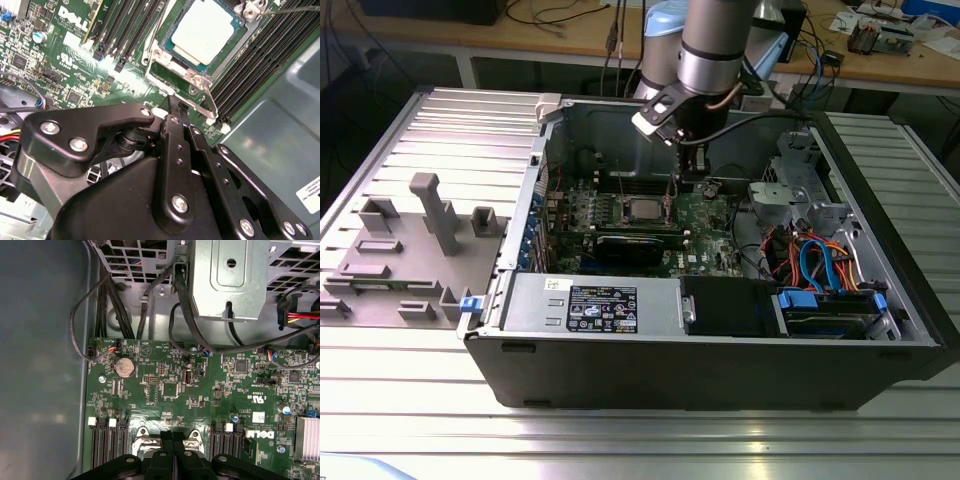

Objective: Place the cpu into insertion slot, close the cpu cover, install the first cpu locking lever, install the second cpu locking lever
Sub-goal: 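Close the cpu cover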

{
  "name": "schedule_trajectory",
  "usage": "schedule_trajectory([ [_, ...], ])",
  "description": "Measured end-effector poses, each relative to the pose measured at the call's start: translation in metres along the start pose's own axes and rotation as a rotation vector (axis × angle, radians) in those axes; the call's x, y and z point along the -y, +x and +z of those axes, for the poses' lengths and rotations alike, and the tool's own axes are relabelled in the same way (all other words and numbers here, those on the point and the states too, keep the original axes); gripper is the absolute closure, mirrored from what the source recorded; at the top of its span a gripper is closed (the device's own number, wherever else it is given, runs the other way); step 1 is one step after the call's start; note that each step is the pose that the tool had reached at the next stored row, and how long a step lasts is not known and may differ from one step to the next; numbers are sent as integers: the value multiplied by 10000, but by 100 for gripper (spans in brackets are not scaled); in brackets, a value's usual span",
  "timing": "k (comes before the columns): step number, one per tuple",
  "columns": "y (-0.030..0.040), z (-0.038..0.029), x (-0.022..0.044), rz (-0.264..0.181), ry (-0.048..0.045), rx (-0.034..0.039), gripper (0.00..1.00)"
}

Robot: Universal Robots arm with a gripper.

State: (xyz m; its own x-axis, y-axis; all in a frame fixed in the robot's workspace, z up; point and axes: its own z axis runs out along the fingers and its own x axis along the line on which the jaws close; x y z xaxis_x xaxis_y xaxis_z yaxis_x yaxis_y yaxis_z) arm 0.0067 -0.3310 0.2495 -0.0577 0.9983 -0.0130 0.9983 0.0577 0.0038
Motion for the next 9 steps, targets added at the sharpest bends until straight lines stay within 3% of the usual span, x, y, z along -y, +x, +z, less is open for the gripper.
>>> schedule_trajectory([
  [7,5,3,76,1,0,0,89],
  [9,5,30,99,0,8,-1,89],
])
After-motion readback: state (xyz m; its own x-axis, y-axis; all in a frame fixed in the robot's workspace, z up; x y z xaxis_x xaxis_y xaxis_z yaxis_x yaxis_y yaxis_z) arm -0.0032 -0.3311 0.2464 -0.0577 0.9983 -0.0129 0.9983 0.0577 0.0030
